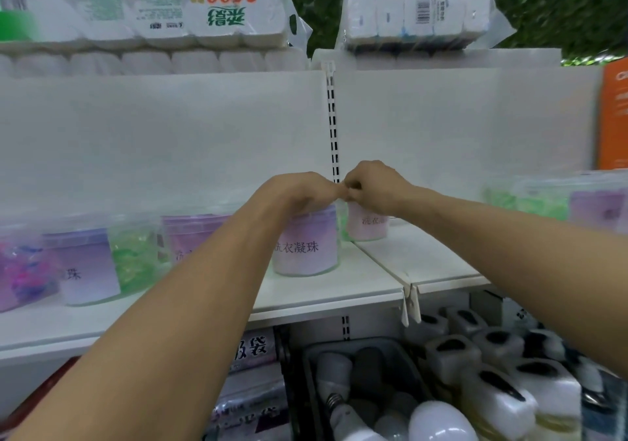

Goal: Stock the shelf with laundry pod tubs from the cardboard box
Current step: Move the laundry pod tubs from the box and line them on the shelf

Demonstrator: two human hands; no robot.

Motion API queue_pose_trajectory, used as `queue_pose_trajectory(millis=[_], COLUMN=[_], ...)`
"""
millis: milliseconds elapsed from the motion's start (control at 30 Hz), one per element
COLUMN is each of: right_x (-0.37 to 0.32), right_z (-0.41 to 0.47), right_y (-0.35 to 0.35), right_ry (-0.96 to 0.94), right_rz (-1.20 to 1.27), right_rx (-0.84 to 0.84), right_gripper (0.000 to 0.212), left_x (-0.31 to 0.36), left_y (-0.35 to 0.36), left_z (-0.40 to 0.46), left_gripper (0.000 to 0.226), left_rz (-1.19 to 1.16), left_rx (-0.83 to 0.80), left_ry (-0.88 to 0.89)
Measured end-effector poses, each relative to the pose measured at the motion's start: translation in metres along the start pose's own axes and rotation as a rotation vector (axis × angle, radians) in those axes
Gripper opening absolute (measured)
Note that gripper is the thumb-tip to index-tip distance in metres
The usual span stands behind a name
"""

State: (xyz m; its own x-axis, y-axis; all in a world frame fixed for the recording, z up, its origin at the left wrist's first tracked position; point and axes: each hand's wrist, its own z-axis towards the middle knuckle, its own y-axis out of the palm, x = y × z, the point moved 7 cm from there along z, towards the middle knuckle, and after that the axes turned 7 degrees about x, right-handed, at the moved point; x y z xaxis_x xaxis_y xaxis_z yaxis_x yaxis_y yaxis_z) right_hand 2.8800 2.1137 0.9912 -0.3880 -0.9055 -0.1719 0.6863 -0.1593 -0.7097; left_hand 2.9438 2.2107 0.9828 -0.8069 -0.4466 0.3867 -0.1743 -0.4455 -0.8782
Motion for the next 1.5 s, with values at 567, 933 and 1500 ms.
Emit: queue_pose_trajectory(millis=[567, 933, 1500], right_x=[0.026, 0.08, 0.094], right_z=[-0.023, -0.131, -0.119], right_y=[0.005, -0.134, -0.118], right_ry=[0.011, -0.093, -0.076], right_rz=[0.01, -0.158, 0.108], right_rx=[-0.19, 0.216, 0.067], right_gripper=[0.044, 0.043, 0.047], left_x=[-0.002, -0.003, -0.006], left_y=[-0.008, 0.003, 0.009], left_z=[-0.002, -0.097, -0.097], left_gripper=[0.051, 0.062, 0.062], left_rz=[0.18, 0.194, 0.212], left_rx=[0.117, 0.781, 0.788], left_ry=[0.024, 0.278, 0.252])
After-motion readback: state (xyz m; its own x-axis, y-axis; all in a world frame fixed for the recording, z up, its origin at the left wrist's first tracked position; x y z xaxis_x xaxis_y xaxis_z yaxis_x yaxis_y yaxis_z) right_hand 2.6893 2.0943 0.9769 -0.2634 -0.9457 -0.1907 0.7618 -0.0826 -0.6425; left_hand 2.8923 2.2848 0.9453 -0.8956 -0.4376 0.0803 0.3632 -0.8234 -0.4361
